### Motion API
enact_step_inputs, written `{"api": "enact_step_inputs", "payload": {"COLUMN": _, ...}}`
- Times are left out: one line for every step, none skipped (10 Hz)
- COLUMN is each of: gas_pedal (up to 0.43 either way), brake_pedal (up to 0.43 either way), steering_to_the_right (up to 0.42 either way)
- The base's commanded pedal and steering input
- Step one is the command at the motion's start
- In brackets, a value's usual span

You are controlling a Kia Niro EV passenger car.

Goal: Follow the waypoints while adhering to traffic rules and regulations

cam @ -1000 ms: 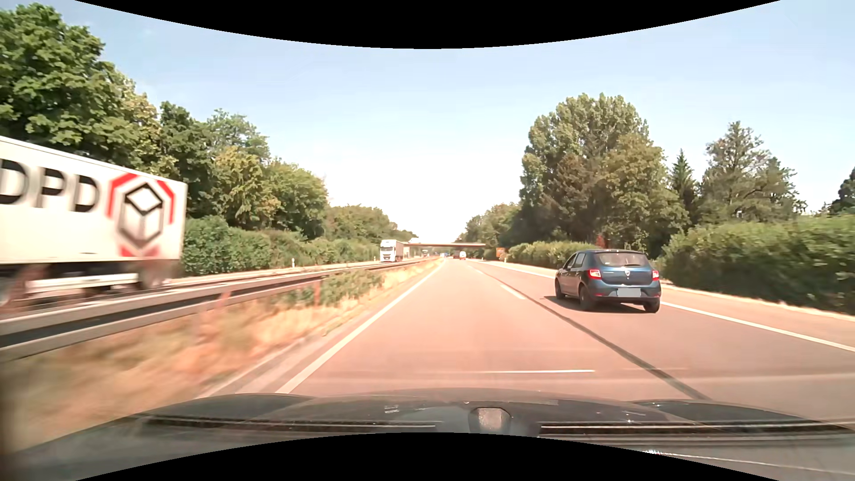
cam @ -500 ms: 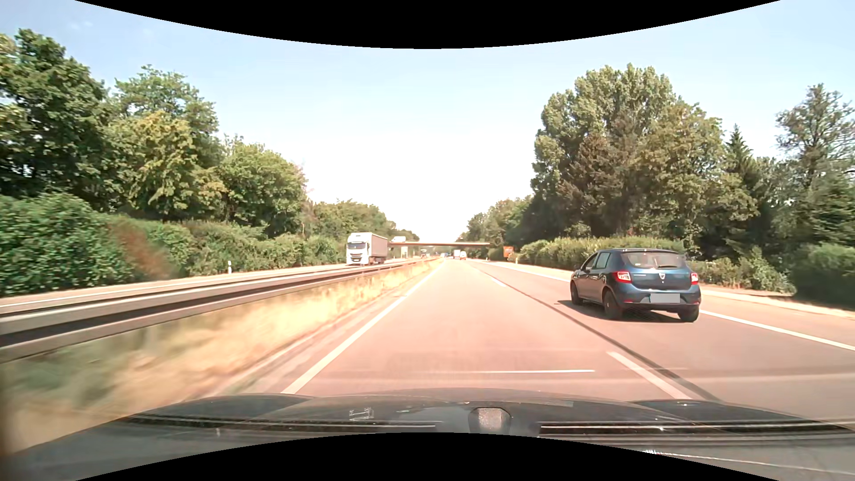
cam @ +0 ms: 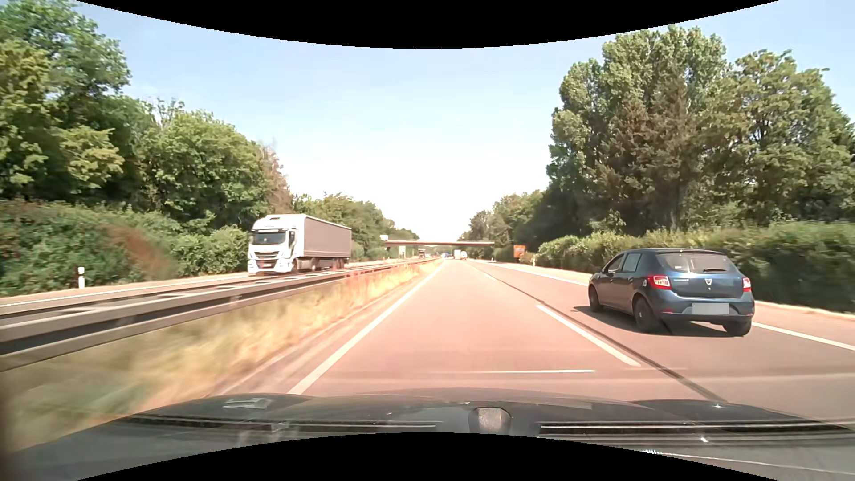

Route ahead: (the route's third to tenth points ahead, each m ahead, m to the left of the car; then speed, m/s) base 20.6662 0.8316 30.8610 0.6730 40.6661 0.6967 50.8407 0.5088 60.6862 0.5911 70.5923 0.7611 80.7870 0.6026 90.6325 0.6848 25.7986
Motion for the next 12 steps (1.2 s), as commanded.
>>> {"api": "enact_step_inputs", "payload": {"gas_pedal": 0.189, "brake_pedal": 0.0, "steering_to_the_right": -0.001}}
{"api": "enact_step_inputs", "payload": {"gas_pedal": 0.189, "brake_pedal": 0.0, "steering_to_the_right": 0.0}}
{"api": "enact_step_inputs", "payload": {"gas_pedal": 0.177, "brake_pedal": 0.0, "steering_to_the_right": 0.0}}
{"api": "enact_step_inputs", "payload": {"gas_pedal": 0.177, "brake_pedal": 0.0, "steering_to_the_right": 0.0}}
{"api": "enact_step_inputs", "payload": {"gas_pedal": 0.177, "brake_pedal": 0.0, "steering_to_the_right": 0.0}}
{"api": "enact_step_inputs", "payload": {"gas_pedal": 0.177, "brake_pedal": 0.0, "steering_to_the_right": 0.0}}
{"api": "enact_step_inputs", "payload": {"gas_pedal": 0.177, "brake_pedal": 0.0, "steering_to_the_right": 0.0}}
{"api": "enact_step_inputs", "payload": {"gas_pedal": 0.169, "brake_pedal": 0.0, "steering_to_the_right": 0.0}}
{"api": "enact_step_inputs", "payload": {"gas_pedal": 0.169, "brake_pedal": 0.0, "steering_to_the_right": 0.0}}
{"api": "enact_step_inputs", "payload": {"gas_pedal": 0.169, "brake_pedal": 0.0, "steering_to_the_right": 0.0}}
{"api": "enact_step_inputs", "payload": {"gas_pedal": 0.169, "brake_pedal": 0.0, "steering_to_the_right": 0.0}}
{"api": "enact_step_inputs", "payload": {"gas_pedal": 0.169, "brake_pedal": 0.0, "steering_to_the_right": 0.0}}
